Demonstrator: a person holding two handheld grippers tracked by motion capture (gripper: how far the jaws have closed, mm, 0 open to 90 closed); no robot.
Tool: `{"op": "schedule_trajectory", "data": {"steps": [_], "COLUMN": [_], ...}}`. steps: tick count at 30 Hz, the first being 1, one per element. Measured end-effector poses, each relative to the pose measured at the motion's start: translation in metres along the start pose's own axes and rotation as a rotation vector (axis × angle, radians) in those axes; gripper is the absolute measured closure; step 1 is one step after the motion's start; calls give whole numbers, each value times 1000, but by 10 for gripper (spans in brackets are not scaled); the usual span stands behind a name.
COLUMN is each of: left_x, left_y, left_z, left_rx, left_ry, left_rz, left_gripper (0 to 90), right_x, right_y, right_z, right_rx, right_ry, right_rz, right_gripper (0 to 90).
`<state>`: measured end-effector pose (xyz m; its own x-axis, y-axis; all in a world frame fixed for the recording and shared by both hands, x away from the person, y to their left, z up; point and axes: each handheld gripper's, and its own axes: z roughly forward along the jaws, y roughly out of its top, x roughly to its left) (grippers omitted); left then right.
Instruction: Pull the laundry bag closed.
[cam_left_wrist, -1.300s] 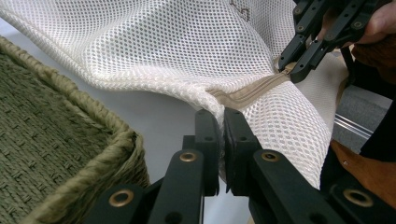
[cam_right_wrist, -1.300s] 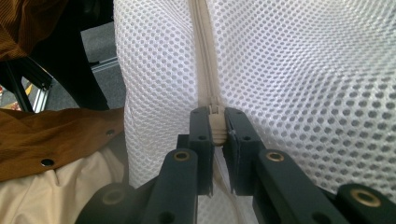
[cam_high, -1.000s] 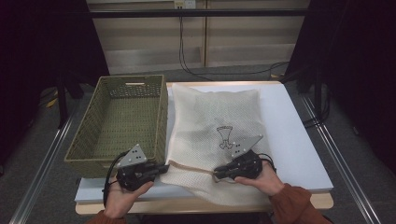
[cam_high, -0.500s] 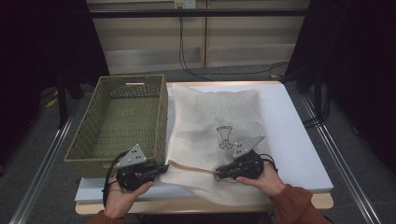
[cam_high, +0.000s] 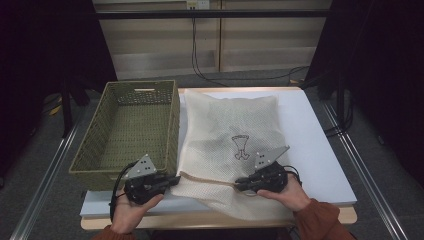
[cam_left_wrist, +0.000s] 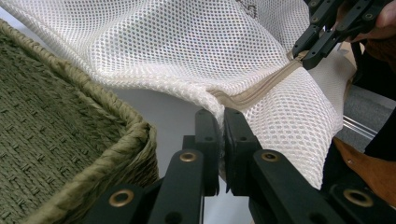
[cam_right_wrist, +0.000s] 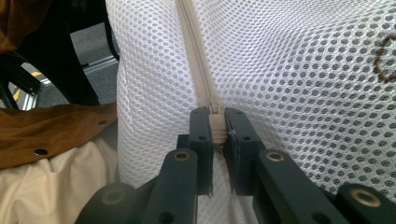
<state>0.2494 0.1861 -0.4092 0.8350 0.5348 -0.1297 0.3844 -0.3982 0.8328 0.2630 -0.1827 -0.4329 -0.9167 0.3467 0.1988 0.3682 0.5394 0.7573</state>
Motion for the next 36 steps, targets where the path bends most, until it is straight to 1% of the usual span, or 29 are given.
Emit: {"op": "schedule_trajectory", "data": {"steps": [5, 8, 11, 12, 13, 14, 17, 22, 24, 25, 26, 29, 30, 32, 34, 36], "left_x": [-1, 0, 0, 0, 0, -1, -1, 0, -1, -1, 0, 0, 0, 0, 0, 0], "left_y": [0, 1, 1, 1, 1, 1, 1, 1, 1, 1, 1, 0, 1, 1, 1, 1], "left_z": [1, -1, 0, 0, 0, 0, 0, 0, 0, -1, 0, 0, 0, 0, -1, 0], "left_rx": [3, 1, 1, 1, 2, 2, 4, 2, 4, 5, 3, 3, 3, 3, 2, 3], "left_ry": [-4, 4, -1, 4, 0, 6, 4, -1, 2, 10, 0, -3, 0, -1, 6, 1], "left_rz": [5, 8, 7, 10, 9, 5, 7, 5, 5, 12, 7, 4, 9, 8, 12, 4], "left_gripper": [859, 858, 859, 859, 859, 858, 859, 859, 858, 859, 859, 859, 858, 858, 859, 859], "right_x": [1, 0, 0, 0, 0, 0, 0, -1, -1, -1, -1, -1, 0, 0, 0, 0], "right_y": [-1, -1, -3, -4, -4, -5, -6, -6, -6, -6, -6, -6, -6, -6, -7, -8], "right_z": [0, -2, -4, -5, -5, -5, -6, -5, -6, -6, -6, -6, -6, -7, -8, -9], "right_rx": [2, 2, 0, -1, 5, 3, 7, 10, 9, 8, 12, 12, 12, 10, 15, 10], "right_ry": [-4, -4, -13, -11, -17, -16, -23, -19, -19, -17, -22, -24, -21, -19, -27, -30], "right_rz": [-6, -4, 4, 6, 2, 2, 0, 2, 3, 2, 0, -1, -2, -5, -6, -4], "right_gripper": [829, 829, 829, 829, 829, 829, 829, 830, 829, 829, 829, 830, 830, 830, 830, 830]}}
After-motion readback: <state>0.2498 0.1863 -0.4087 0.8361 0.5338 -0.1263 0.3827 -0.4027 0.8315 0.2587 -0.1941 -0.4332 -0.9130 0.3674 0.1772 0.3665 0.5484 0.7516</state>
